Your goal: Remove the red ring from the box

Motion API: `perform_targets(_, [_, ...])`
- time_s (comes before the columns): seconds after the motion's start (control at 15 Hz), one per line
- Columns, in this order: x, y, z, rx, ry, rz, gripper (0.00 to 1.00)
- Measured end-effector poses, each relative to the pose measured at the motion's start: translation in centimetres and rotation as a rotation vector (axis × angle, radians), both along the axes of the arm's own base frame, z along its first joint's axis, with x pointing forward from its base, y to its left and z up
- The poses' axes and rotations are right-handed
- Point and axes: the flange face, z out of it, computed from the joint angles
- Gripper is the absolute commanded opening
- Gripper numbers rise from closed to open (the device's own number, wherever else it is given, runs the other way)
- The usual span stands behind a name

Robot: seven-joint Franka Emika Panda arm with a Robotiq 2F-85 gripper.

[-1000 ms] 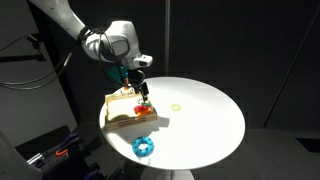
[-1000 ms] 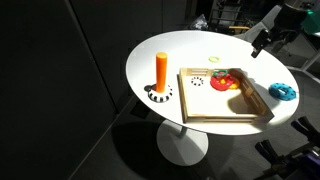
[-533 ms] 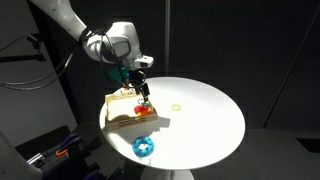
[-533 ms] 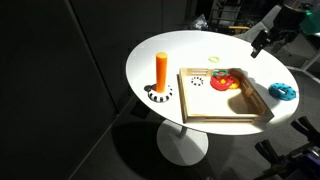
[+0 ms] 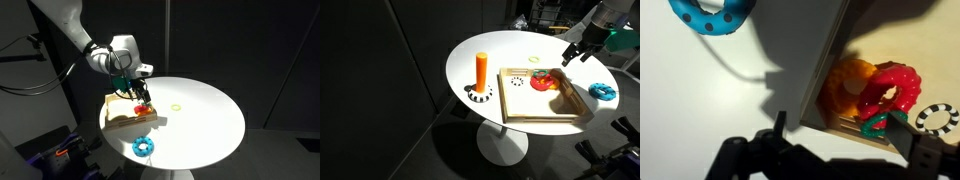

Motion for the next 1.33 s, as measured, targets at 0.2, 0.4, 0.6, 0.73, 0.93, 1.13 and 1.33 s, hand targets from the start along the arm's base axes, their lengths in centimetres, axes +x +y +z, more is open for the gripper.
perform_targets(0.2, [0.2, 1.2, -1.7, 0.006, -0.017, 0.027, 1.00])
perform_targets(0.4, [0.5, 2.1, -3.0, 0.006, -0.023, 0.049, 1.00])
perform_targets(0.6, [0.7, 2.8, -4.3, 0.003, -0.022, 0.065, 1.00])
perform_targets(0.73, [0.8, 3.2, -5.1, 0.000, -0.017, 0.073, 1.00])
perform_targets(0.93, [1.0, 3.4, -6.4, -0.004, -0.006, 0.077, 1.00])
perform_targets(1.13, [1.2, 3.6, -7.3, -0.004, 0.000, 0.074, 1.00])
perform_targets(1.33, [1.7, 3.7, -7.5, 0.007, -0.017, 0.058, 0.97])
